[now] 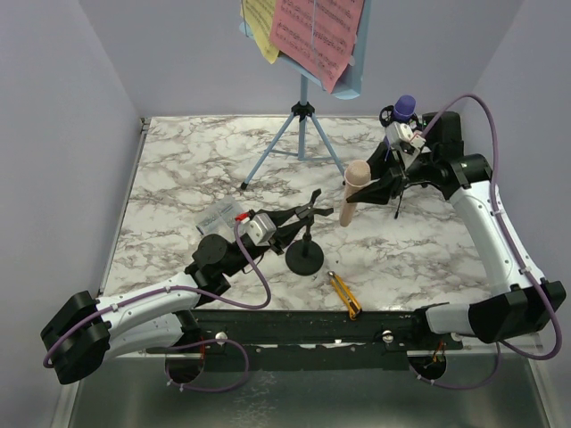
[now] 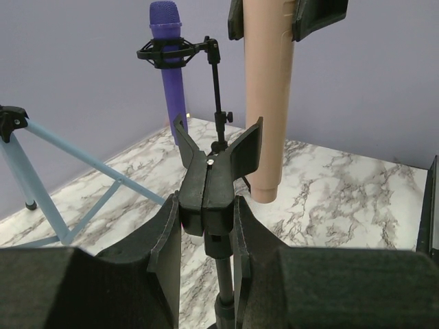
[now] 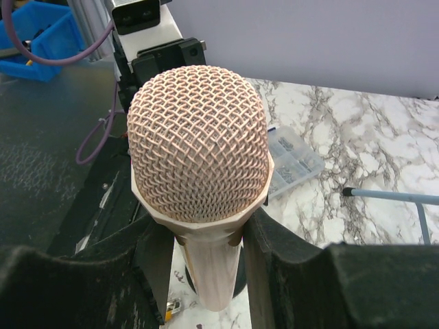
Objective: Pack up the instrument practice props
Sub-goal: Remove the microphone from the microphone stand, then place the microphone at the center of the board.
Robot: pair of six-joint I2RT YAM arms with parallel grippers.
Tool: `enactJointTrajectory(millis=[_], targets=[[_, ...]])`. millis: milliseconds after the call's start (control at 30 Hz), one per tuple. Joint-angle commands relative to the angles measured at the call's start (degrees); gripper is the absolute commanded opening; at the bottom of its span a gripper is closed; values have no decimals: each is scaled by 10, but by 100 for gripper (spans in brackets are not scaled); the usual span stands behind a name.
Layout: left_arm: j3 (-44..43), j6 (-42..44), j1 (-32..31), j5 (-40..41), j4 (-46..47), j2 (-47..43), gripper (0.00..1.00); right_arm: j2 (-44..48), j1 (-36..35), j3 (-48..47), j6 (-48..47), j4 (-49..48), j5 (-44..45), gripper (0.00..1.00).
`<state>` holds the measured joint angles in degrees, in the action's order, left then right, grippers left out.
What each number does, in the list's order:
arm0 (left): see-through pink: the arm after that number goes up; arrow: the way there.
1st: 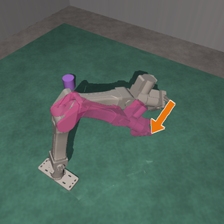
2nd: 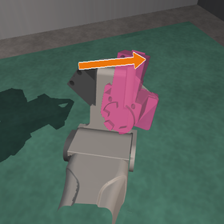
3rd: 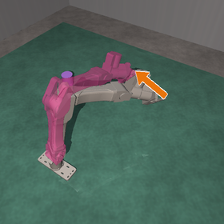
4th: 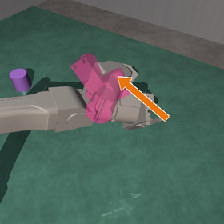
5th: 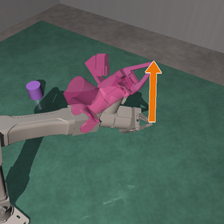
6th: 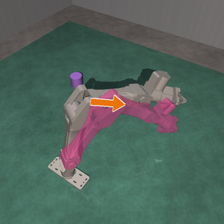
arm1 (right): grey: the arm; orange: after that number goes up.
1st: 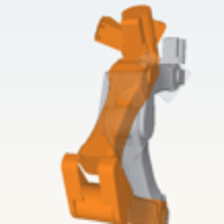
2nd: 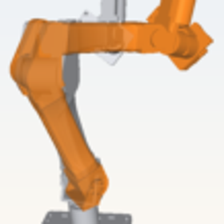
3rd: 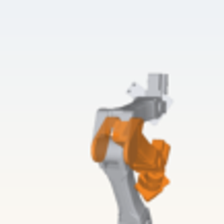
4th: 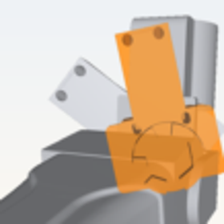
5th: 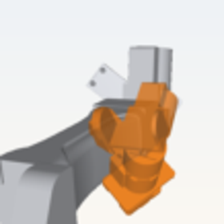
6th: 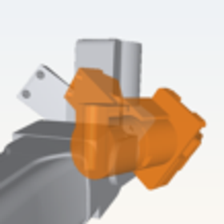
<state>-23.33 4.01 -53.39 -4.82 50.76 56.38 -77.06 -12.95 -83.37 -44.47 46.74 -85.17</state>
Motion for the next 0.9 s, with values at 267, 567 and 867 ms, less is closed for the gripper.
enactJointTrajectory(millis=[267,567,867], targets=[[10,-25,-1,12,5,-12,56,41,46,50,56,-60,-66,9],[11,-37,-1,13,3,-28,87,50,57,66,71,-78,-76,9],[15,-102,-1,43,-33,-74,99,59,67,83,86,-94,-86,9]])
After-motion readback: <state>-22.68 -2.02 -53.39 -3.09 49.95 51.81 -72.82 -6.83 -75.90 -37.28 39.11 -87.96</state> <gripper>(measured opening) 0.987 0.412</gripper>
